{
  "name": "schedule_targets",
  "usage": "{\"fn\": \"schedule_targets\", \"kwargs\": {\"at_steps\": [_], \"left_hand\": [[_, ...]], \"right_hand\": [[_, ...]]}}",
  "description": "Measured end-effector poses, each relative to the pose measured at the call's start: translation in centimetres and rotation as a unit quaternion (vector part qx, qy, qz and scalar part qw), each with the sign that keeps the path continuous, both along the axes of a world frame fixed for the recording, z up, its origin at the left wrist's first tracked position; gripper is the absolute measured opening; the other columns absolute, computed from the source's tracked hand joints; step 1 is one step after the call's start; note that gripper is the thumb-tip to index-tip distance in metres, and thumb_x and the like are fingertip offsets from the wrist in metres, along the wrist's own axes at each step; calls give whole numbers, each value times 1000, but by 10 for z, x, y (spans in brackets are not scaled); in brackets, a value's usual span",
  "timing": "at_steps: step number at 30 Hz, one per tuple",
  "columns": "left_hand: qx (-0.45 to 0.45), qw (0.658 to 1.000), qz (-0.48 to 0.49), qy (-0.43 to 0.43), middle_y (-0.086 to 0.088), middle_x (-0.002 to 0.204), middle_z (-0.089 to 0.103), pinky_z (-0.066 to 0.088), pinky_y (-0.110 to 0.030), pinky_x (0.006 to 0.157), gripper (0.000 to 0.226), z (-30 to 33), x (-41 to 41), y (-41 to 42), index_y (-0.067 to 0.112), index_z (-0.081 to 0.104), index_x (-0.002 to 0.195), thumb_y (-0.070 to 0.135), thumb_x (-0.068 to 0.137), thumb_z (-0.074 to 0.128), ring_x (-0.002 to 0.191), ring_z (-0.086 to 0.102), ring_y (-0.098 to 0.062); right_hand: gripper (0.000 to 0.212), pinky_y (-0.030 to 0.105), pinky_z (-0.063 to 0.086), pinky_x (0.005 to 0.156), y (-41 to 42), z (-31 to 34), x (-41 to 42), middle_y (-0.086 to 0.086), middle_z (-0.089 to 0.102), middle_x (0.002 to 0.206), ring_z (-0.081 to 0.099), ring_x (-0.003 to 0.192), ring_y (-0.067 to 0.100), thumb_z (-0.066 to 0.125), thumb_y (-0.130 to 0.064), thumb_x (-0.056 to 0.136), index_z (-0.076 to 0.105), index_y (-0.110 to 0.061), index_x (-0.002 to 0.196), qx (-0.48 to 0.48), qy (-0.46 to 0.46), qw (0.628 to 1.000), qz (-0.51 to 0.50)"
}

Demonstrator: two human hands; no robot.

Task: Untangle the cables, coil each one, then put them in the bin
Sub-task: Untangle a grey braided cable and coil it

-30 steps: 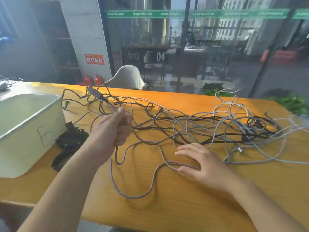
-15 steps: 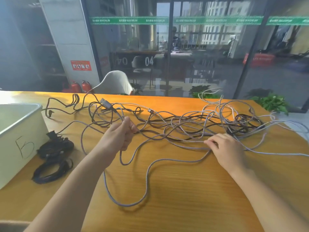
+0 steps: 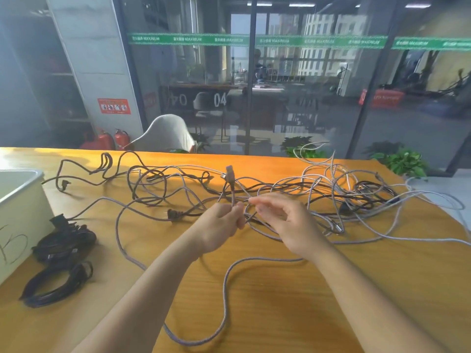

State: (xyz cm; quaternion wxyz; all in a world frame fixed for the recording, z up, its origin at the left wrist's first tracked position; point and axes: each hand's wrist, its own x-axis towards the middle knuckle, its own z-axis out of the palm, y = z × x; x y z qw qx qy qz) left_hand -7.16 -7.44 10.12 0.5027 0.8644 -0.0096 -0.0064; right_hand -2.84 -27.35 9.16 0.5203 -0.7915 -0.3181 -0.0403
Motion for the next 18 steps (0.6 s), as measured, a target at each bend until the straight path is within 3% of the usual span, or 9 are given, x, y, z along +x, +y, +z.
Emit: {"fn": "schedule_targets", "kwargs": {"at_steps": [2, 5, 8, 11, 14, 16, 18], "left_hand": [[17, 999, -31, 13, 11, 53, 46, 33, -30, 57, 50, -4, 9, -4, 16, 61, 71, 39, 111, 40, 52, 38, -12], [43, 996, -73, 17, 7, 57, 48, 34, -29, 57, 49, -10, 18, -8, 16, 59, 70, 37, 110, 42, 52, 39, -11], [88, 992, -87, -6, 3, 64, 50, 38, -33, 61, 45, -19, 22, -11, 16, 59, 74, 35, 110, 40, 58, 42, -14], [68, 993, -80, -52, 8, 65, 51, 41, -36, 63, 37, -32, 21, -14, 15, 60, 83, 36, 109, 43, 60, 43, -12], [-47, 991, -112, -48, 2, 72, 57, 45, -30, 63, 22, -40, 16, -10, 15, 62, 107, 35, 108, 53, 64, 51, -15], [-113, 988, -100, -39, -6, 85, 70, 55, -29, 73, 24, -39, 11, -7, 18, 64, 120, 37, 105, 60, 76, 66, -19], [-132, 987, -51, -71, -5, 96, 75, 58, -33, 83, 29, -36, 9, -5, 19, 68, 117, 44, 102, 61, 90, 72, -20]], "right_hand": [[25, 24, 51, 99, 10, -3, 3, -21, 70, 117, 66, 114, 6, 60, -33, 102, 77, -26, 120, 26, 21, 999, 20], [22, 38, 58, 90, 17, -16, 7, -11, 73, 109, 74, 93, 18, 64, -32, 100, 78, -23, 115, 65, 38, 997, 9], [11, 52, 58, 86, 16, -31, 13, 2, 75, 89, 73, 78, 29, 70, -27, 99, 79, -22, 104, 115, 68, 991, 2], [10, 38, 58, 82, 17, -35, 15, 6, 74, 85, 68, 79, 22, 70, -22, 97, 79, -18, 99, 163, 133, 977, 10], [16, 22, 54, 84, 18, -33, 14, 2, 74, 94, 69, 90, 12, 62, -19, 101, 74, -8, 102, 211, 177, 961, 3], [22, 23, 52, 88, 18, -32, 11, -1, 73, 98, 67, 93, 9, 59, -27, 100, 72, -10, 101, 235, 191, 953, 0], [25, 32, 51, 97, 18, -32, 9, 3, 71, 98, 64, 98, 15, 57, -32, 100, 71, -12, 98, 259, 206, 944, 5]]}}
